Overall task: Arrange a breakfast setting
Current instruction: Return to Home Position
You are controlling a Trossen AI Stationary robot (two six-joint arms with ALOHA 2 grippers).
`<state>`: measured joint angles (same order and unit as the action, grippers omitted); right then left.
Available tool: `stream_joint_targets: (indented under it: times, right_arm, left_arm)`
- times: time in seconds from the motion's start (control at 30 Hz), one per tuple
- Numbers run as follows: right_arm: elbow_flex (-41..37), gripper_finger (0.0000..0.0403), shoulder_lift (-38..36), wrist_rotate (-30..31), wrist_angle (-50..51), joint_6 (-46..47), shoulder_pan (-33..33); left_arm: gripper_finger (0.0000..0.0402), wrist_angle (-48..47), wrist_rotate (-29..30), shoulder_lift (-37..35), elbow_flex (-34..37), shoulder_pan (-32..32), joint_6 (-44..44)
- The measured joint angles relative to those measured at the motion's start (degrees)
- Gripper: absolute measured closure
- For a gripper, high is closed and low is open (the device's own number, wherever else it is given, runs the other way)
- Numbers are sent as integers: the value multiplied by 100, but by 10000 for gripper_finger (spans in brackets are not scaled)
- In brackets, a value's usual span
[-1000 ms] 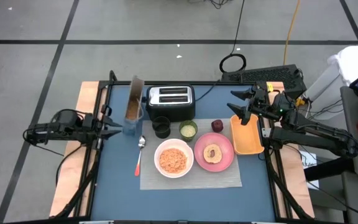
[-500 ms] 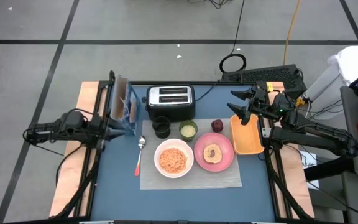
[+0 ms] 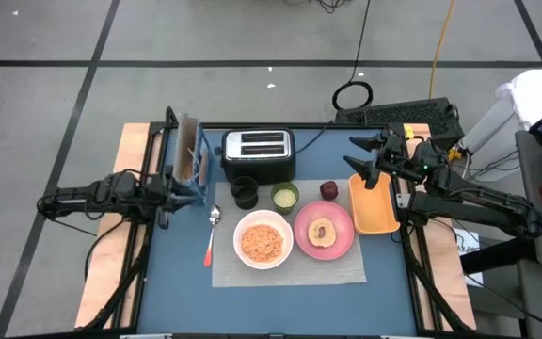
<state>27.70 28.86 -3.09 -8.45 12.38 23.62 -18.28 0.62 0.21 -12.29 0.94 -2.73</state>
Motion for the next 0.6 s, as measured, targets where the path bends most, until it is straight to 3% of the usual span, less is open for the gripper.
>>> stream_joint_targets:
  times: [0.37,0.6]
  right_arm:
    - [0,78,0,0,-26,0,0]
    - [0,78,2,0,-31,1,0]
  left_arm:
    - [307,1237,-7,0,892,-1,69]
    - [307,1325,-13,4,948,1,58]
